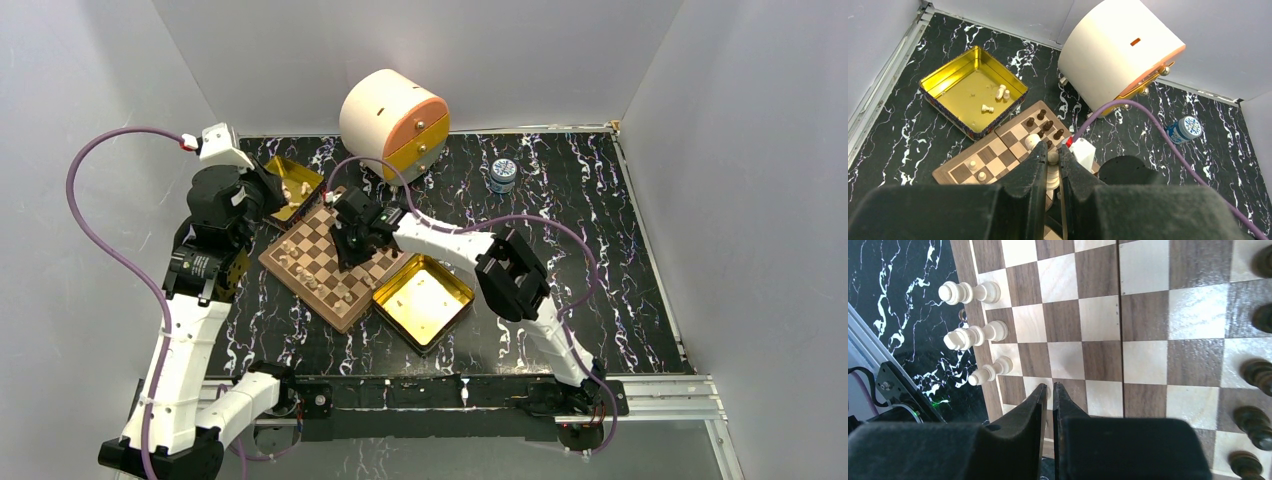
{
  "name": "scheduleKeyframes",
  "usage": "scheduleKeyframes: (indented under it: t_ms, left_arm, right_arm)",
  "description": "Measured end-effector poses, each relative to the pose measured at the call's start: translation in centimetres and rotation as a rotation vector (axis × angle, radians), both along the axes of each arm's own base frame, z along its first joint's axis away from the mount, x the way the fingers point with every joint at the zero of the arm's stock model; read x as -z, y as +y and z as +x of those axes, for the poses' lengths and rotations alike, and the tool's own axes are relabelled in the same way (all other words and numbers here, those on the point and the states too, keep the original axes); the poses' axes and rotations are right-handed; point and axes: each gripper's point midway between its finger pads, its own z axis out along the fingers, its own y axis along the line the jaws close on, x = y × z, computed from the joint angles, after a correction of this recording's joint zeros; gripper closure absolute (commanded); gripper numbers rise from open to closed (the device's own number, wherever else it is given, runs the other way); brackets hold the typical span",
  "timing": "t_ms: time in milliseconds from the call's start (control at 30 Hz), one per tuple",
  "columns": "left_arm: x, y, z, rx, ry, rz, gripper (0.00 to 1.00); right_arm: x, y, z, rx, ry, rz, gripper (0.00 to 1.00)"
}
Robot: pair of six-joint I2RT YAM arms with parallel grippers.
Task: Set up the chess pieces on the board
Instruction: Place the chess piece on the chessboard.
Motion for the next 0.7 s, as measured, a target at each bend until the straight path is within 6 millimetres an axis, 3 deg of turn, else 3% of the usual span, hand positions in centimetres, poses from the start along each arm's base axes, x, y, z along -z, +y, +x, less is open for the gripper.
scheduleKeyframes:
  t_ms: [400,700]
  left_arm:
    - [-0.6,0.0,-0.1,0.000,-0.011,-0.002,1.00]
    - [-0.7,0.0,-0.1,0.000,-0.012,-0.003,1.00]
  right_arm:
    - [1.9,0.4,-1.7,-0.034,0.010,-0.025,0.82]
    - [2.1,0.5,-1.9,-0.039,0.011,-0.028,0.82]
